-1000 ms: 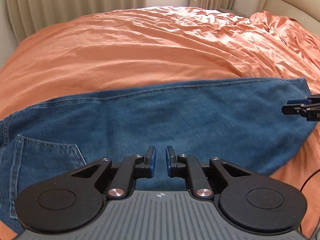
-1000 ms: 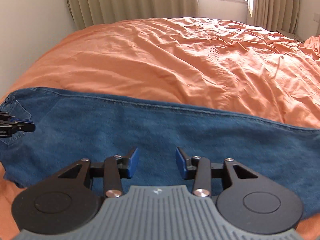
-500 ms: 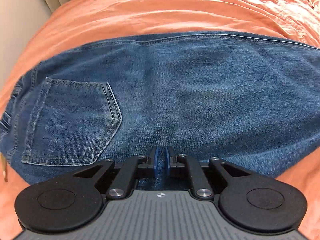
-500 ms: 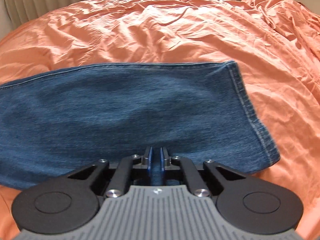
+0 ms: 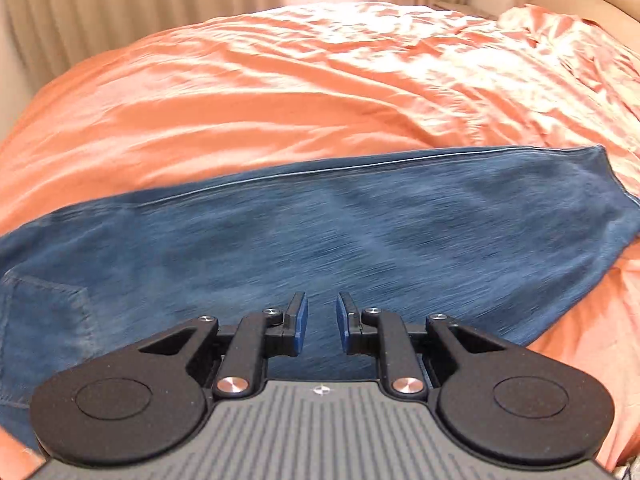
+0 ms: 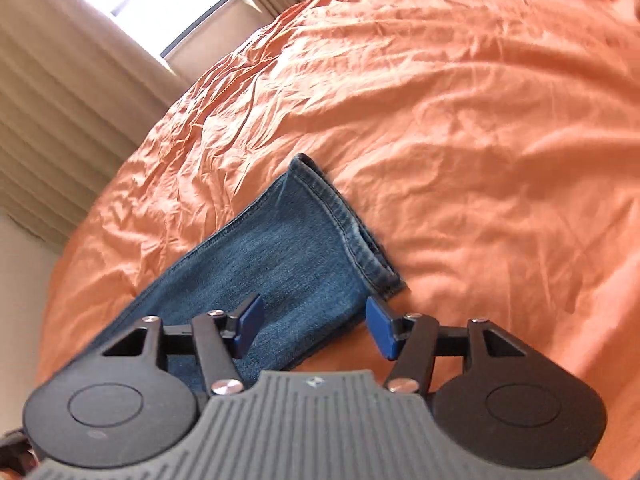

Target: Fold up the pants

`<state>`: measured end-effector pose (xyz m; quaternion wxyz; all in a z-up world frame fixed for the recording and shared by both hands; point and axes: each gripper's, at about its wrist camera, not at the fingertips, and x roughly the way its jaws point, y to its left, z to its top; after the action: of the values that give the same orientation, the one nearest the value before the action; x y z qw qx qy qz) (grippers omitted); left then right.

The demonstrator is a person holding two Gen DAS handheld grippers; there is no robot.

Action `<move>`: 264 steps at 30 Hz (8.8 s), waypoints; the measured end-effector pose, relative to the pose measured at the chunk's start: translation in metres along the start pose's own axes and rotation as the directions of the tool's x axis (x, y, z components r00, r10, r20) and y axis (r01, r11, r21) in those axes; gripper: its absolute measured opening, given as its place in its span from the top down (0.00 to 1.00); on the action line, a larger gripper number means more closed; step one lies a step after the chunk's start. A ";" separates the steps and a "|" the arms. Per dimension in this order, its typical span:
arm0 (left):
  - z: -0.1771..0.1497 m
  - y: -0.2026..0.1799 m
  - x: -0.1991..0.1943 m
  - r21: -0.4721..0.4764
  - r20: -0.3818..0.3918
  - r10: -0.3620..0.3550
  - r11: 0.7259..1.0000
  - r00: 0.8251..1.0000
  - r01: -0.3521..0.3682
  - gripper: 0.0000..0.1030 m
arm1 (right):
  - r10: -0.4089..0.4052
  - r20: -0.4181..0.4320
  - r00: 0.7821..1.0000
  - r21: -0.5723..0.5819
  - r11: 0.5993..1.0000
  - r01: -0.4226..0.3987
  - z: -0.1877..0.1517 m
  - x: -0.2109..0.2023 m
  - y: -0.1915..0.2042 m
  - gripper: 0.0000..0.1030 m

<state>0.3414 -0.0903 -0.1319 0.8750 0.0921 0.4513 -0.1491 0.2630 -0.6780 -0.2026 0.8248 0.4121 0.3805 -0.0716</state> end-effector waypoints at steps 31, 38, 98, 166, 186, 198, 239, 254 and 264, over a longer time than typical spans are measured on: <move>0.108 -0.139 0.161 0.115 -0.042 -0.106 0.987 0.994 0.110 0.85 | 0.199 0.161 0.967 0.069 0.975 -0.212 0.009 0.032 -0.036 0.92; 0.113 -0.148 0.160 0.129 -0.008 -0.070 0.989 0.998 0.071 0.90 | 0.177 0.162 0.971 0.049 0.981 -0.187 0.012 0.030 -0.034 0.92; -0.089 0.101 -0.061 -0.295 0.166 -0.194 0.926 0.967 0.237 0.73 | 0.089 -0.250 0.964 -0.636 0.736 -0.233 -0.299 0.147 0.344 0.80; -0.015 0.058 0.011 -0.311 0.176 -0.086 0.940 0.981 0.139 0.83 | 0.064 0.008 0.998 -0.539 0.841 -0.050 -0.140 0.125 0.248 0.92; -0.066 0.041 0.031 -0.214 0.030 -0.034 0.976 0.999 0.040 0.74 | -0.113 -0.065 0.991 -0.705 0.708 0.035 -0.212 0.122 0.214 1.00; -0.101 0.072 -0.044 -0.347 0.144 -0.025 0.935 0.989 0.074 0.67 | 0.091 -0.004 0.996 -0.762 0.645 -0.062 -0.226 0.079 0.253 0.81; -0.165 0.378 -0.030 -0.952 0.170 0.372 0.300 0.913 0.055 0.82 | 0.090 -0.225 0.970 -0.797 0.556 -0.236 -0.292 0.189 0.348 0.72; 0.014 0.165 -0.145 -0.541 0.421 0.391 0.833 0.819 -0.120 0.84 | 0.182 -0.183 0.966 -0.587 0.768 -0.256 -0.223 0.141 0.305 0.60; 0.026 -0.031 -0.057 -0.106 0.400 0.323 0.946 0.858 -0.307 0.84 | 0.147 -0.129 0.981 -0.490 0.850 -0.192 -0.180 0.098 0.268 0.60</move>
<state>0.3193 -0.1170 -0.0715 0.9644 0.1144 0.2382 -0.0117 0.3448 -0.3529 -0.1691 0.8891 0.2190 0.3835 0.1203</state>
